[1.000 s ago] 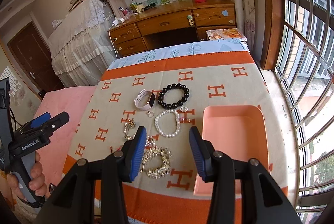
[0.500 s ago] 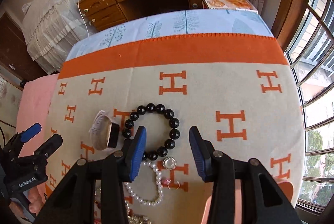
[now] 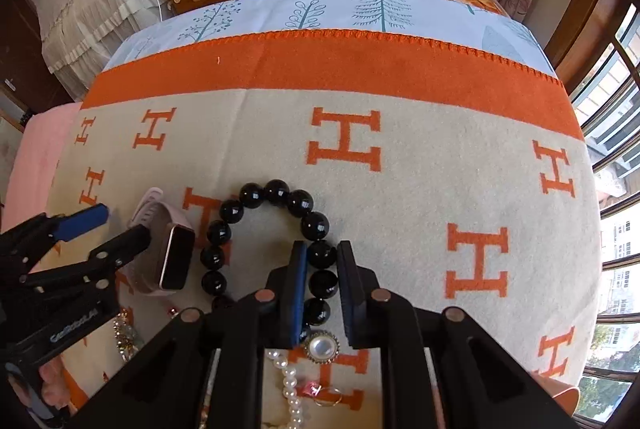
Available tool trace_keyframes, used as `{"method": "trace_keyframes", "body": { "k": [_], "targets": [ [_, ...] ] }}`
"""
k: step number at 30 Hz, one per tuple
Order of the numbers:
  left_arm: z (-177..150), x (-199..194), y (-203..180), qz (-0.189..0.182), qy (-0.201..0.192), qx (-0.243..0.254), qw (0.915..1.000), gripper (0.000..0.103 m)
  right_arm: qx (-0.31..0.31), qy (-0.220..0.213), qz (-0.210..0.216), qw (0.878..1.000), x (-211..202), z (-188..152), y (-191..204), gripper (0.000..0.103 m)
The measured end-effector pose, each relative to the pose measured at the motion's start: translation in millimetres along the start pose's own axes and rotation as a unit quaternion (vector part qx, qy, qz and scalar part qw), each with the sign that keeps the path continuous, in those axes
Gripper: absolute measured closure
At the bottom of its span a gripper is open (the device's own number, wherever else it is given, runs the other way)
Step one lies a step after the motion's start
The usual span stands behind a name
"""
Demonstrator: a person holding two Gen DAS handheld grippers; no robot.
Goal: Organize jewelry
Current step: 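Lower the right tool onto the black bead bracelet and close it, then carry the black bead bracelet into the pink box with right while left grasps the white watch into it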
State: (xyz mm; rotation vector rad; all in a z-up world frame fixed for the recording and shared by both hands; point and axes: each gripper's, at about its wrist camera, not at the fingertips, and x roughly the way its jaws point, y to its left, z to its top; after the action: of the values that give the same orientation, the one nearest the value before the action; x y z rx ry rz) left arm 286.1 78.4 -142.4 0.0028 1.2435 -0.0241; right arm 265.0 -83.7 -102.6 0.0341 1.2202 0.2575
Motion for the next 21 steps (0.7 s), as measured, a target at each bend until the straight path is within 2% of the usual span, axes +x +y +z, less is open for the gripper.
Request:
{"method": "trace_keyframes", "body": {
  "k": [2,7,11,14,18,21],
  "targets": [
    [1.2,-1.4,-4.6,-0.010,0.001,0.004,0.9999,0.096,0.009,-0.024,0.022,0.999,-20.9,-3.6,-4.7,0.088],
    [-3.0,-16.3,-9.8,-0.005,-0.016,-0.012,0.9998,0.097,0.024,-0.094,0.075,0.992,-85.5,-18.6,-15.8,0.088],
    [-10.2,-54.2,-8.8,-0.018,-0.047,-0.030,0.9983,0.096,0.032,-0.154,0.091,0.983,-138.8,-37.8,-28.5,0.088],
    [-17.0,-88.0,-16.2,-0.036,-0.075,-0.022,0.9963,0.096,0.034,-0.188,0.095,0.977,-173.2,-59.1,-40.9,0.088],
    [-31.5,-127.8,-42.2,-0.060,-0.102,0.004,0.9929,0.096,0.038,-0.202,0.084,0.975,-197.9,-89.0,-57.2,0.088],
    [-41.6,-148.8,-69.6,-0.084,-0.118,0.029,0.9890,0.096,0.042,-0.187,0.078,0.978,-197.7,-110.8,-67.7,0.088]
  ]
}}
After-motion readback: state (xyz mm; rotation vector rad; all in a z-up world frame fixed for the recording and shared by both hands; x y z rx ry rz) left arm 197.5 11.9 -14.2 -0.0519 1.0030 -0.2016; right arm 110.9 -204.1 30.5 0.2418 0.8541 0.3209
